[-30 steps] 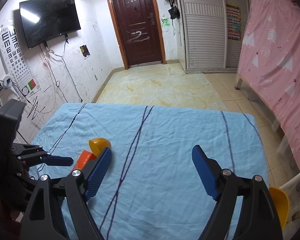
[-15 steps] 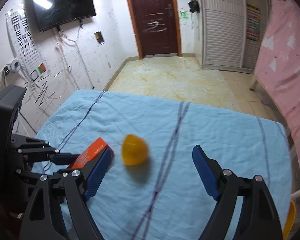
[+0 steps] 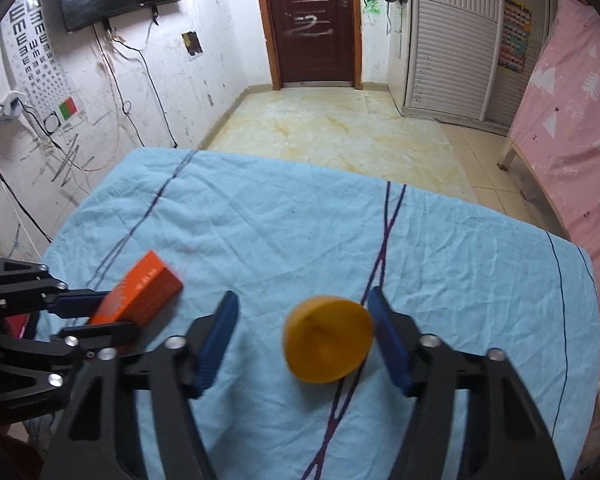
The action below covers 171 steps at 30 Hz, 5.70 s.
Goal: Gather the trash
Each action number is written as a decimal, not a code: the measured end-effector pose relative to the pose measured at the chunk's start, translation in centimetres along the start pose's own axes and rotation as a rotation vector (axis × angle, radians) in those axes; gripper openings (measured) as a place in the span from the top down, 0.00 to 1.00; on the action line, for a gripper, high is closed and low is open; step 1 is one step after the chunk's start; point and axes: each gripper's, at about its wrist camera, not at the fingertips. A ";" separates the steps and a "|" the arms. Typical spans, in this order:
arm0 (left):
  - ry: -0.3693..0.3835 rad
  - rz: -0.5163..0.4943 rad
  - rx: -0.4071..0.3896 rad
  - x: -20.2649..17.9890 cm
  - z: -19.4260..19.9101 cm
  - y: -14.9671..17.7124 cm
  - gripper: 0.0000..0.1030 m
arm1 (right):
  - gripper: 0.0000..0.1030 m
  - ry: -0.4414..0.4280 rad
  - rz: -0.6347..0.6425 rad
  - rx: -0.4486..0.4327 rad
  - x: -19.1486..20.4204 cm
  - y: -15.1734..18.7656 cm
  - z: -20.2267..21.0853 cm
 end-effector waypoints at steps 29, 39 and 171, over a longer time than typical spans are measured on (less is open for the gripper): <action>-0.078 -0.049 -0.066 -5.9 3.2 -0.5 0.79 | 0.66 -0.030 -0.111 -0.183 -6.3 3.9 8.1; -0.093 -0.125 -0.072 -10.8 3.1 -1.5 0.79 | 0.66 -0.023 -0.205 -0.236 -11.4 7.0 10.6; -0.163 0.230 -0.516 -4.2 4.3 8.5 0.06 | 0.09 0.007 -0.137 -0.447 -3.8 14.3 11.9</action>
Point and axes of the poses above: each gripper's, at about its wrist camera, not at the fingertips, and z roughly against the way its jaws point, x to its left, y to its underside, and after that the axes turned 8 degrees about x, right-handed
